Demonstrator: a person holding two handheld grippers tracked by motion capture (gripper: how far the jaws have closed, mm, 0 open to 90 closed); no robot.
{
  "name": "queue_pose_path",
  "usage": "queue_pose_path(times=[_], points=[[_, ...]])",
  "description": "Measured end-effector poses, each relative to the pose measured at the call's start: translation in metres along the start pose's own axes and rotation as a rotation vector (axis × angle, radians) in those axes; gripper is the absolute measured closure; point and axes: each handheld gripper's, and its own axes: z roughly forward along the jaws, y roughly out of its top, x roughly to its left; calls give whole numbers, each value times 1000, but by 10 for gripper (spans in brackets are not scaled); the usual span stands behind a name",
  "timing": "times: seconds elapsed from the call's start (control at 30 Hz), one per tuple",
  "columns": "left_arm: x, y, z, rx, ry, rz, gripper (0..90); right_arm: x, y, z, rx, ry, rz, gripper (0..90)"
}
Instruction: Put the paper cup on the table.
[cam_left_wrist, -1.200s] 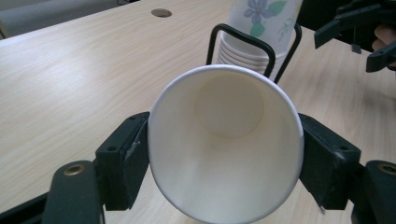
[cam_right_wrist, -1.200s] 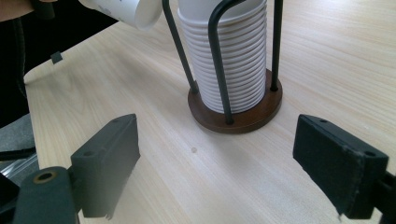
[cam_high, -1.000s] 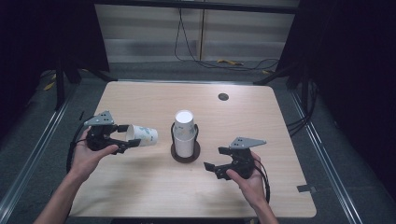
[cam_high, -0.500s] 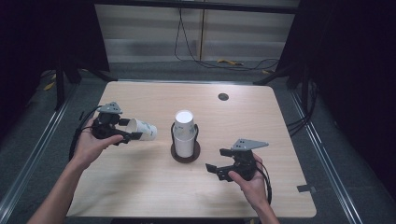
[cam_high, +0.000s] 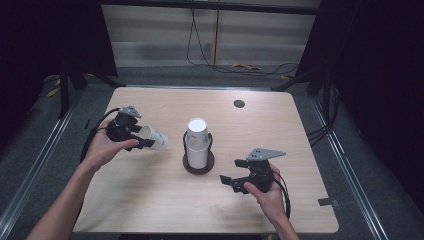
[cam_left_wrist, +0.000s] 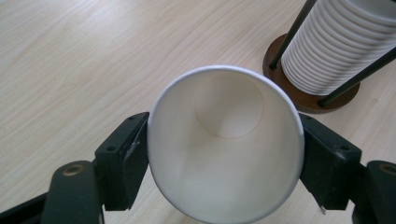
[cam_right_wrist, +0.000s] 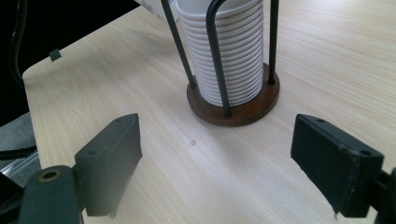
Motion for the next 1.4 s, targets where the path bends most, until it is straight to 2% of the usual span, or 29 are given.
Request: queue_pose_path(times=[0.03, 0.1, 0.17, 0.2, 0.23, 0.3, 0.47, 0.53, 0.6, 0.7, 0.8, 0.97, 1.13, 1.4], points=[[1, 3, 3, 21, 9, 2, 253, 0, 0, 0, 0, 0, 0, 159], [2, 4, 4, 30, 5, -4, 251, 0, 0, -1, -2, 2, -3, 160], [2, 5, 9, 63, -2, 10, 249, 0, 0, -2, -4, -2, -2, 160], [3, 5, 11, 82, 2, 22, 248, -1, 0, -2, -7, 0, -5, 160], [3, 5, 11, 82, 2, 22, 248, -1, 0, -2, -7, 0, -5, 160], [6, 4, 16, 114, 17, 20, 248, -1, -1, -3, -5, -5, -1, 162], [10, 3, 19, 139, 25, 10, 245, -1, -1, -4, -5, -7, 2, 162], [9, 3, 19, 153, 47, 15, 241, -2, 0, -4, -7, -8, 2, 163], [9, 4, 20, 152, 42, 14, 240, -2, 0, -4, -5, -8, 2, 162], [11, 4, 22, 164, 58, 10, 237, -2, -1, -3, -3, -7, 0, 163], [12, 4, 23, 169, 48, 1, 236, 0, -1, -3, -2, -6, -1, 164], [15, 6, 26, 176, 62, -3, 225, -4, -2, -4, -6, -5, 13, 167], [13, 7, 28, 175, 59, 1, 222, -4, -3, -5, -7, -6, 21, 169], [10, 11, 31, 178, 84, -1, 220, -4, -4, -3, 2, -4, 17, 170]])
